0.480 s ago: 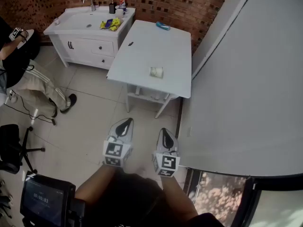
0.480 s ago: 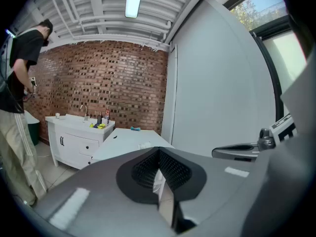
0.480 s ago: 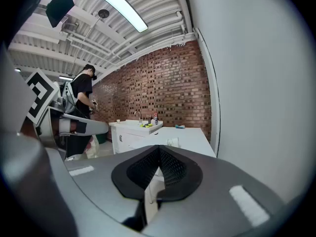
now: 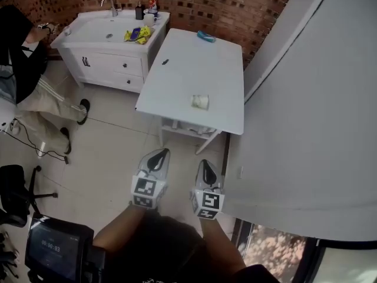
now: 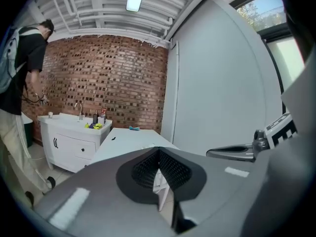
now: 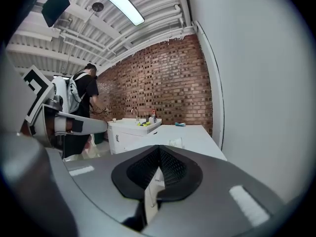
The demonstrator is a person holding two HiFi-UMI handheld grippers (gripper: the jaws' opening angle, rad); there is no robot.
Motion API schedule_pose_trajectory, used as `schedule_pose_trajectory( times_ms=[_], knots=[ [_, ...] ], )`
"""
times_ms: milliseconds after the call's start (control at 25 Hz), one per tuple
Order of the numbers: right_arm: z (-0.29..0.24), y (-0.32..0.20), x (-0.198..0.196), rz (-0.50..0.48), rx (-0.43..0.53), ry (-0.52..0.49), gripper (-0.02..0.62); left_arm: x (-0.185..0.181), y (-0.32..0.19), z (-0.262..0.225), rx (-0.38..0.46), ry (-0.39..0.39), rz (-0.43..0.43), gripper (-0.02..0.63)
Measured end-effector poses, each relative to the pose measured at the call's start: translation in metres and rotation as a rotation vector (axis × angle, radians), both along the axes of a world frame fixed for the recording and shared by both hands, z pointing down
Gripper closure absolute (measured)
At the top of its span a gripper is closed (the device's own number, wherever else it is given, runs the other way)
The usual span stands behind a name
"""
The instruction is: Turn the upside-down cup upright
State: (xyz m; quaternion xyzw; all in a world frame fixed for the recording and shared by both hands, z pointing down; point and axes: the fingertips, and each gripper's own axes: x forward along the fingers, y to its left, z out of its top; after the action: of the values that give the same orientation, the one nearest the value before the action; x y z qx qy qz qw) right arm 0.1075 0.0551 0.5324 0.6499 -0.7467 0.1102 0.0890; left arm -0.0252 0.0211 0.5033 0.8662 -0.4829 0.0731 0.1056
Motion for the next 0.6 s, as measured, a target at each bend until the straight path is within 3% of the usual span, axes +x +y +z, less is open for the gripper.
schedule_pose_trajectory(
  times_ms=[600],
  knots=[
    [0.004, -0.062, -0.025, 0.096, -0.036, 0.031, 0.583, -0.024, -0.072, 0.004, -0.02, 0.029, 0.097, 0.606]
  ],
)
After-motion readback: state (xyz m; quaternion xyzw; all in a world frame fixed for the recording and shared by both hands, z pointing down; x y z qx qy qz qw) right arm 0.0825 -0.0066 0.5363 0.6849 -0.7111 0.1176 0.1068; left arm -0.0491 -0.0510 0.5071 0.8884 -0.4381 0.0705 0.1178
